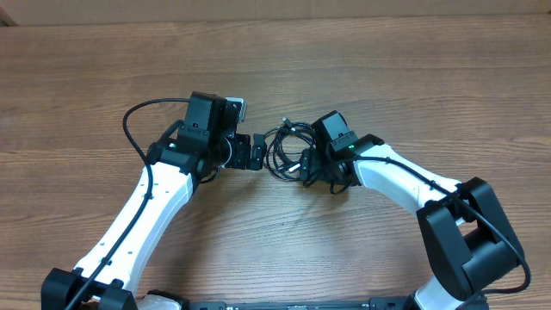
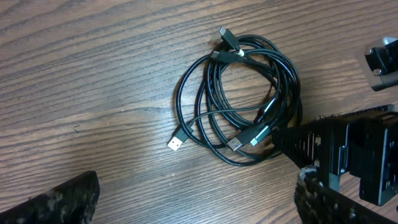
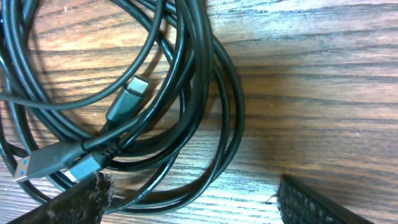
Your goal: Untangle cables
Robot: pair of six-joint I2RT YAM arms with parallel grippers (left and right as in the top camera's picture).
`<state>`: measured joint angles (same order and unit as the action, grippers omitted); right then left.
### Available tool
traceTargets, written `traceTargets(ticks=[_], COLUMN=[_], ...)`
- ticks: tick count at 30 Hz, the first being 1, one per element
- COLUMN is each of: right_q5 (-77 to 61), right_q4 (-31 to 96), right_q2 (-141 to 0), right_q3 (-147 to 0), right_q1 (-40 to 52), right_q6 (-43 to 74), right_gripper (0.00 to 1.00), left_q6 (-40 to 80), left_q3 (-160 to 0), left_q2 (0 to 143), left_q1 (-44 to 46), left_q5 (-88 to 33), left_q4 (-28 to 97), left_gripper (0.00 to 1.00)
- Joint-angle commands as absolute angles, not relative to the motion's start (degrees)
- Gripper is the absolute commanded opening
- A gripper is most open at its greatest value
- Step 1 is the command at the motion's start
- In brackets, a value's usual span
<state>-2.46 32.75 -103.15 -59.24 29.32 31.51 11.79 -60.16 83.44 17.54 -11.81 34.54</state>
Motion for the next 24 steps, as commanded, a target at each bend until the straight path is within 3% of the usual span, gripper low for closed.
traceTargets(ticks=[1, 11, 15, 18, 20, 22, 24], right_q5=[0.2, 9.1, 17.6, 16.6, 12.7, 12.0, 9.4], right_q4=[33.4, 36.7, 44.4, 45.8, 44.7, 44.7, 43.6], right_q2=[-103.8, -107.0, -107.1, -107.1, -107.1, -107.1, -107.1], right_q3=[-60.0, -60.0, -60.0, -60.0, -60.0, -60.0, -60.0], right_q1=[31.3, 35.4, 35.0, 33.4, 33.0, 33.0, 33.0], right_q6=[31.7, 39.3, 47.7, 48.6, 46.7, 43.3, 37.9], right_gripper=[0.86, 0.89, 0.77, 0.35, 0.22, 0.04, 0.04], left_q6=[11.1, 11.1, 11.1, 11.2, 11.2, 11.2, 11.1], left_q3=[-61.2, -61.2, -61.2, -61.2, -61.2, -61.2, -61.2], left_q2=[83.8, 83.8, 83.8, 83.8, 83.9, 84.7, 85.7], left_q1=[17.7, 17.7, 17.7, 17.7, 17.7, 18.1, 19.0], left_q5=[-11.9, -11.9, -12.0, -12.8, -15.0, -17.7, -17.9], left_q4=[34.5, 34.6, 34.7, 34.2, 33.7, 32.3, 31.2], left_gripper=[1.0, 1.0, 1.0, 1.0, 1.0, 0.99, 0.99])
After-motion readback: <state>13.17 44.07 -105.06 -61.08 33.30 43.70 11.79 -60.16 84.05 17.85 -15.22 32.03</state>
